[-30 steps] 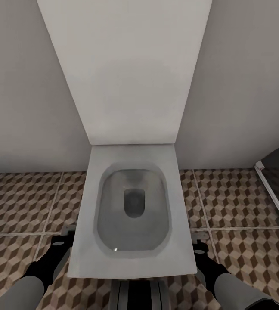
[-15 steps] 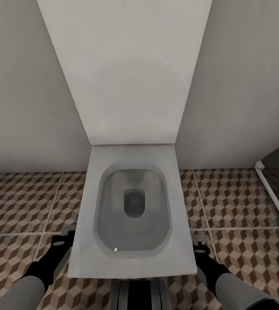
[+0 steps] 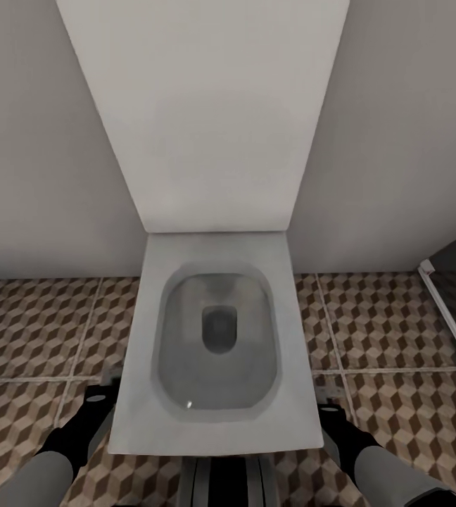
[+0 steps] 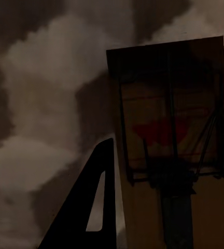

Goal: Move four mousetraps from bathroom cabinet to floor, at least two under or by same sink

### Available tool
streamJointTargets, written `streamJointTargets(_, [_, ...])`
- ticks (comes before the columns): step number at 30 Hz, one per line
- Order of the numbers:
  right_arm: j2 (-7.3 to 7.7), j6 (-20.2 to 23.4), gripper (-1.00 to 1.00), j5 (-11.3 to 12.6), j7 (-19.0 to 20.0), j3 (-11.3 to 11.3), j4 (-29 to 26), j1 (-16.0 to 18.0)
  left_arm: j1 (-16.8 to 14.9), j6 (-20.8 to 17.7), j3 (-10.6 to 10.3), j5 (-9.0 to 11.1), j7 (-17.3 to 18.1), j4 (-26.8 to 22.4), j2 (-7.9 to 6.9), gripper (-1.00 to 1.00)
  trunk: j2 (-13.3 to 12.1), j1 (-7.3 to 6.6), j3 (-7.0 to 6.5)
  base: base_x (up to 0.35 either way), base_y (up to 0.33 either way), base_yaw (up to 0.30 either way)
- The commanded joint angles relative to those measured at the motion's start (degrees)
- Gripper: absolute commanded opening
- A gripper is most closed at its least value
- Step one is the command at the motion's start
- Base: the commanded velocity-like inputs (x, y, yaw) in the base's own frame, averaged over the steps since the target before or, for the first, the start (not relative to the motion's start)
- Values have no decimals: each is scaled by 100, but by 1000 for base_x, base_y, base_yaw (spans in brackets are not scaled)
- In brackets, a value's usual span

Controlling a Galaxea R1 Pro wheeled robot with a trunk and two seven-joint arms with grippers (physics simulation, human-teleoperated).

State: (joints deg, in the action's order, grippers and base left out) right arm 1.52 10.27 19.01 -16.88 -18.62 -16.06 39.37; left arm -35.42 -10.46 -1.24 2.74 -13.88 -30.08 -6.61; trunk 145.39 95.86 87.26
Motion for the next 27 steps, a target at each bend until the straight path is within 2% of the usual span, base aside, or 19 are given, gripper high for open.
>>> streamJointTargets(1, [5,35,-100,46,-18,-46,-17,0,0,-35,-14,14,-37,-7,-3,-100,3,1,26,0,0,0])
streamJointTargets(6, [6,17,-100,49,-17,-45,-17,0,0,-35,-16,9,-36,7,-1,-100,10,14,137,0,0,0])
streamJointTargets(27, [14,1,-100,41,-17,-45,-17,0,0,-49,-5,22,-44,32,-66,-100,10,14,137,0,0,0])
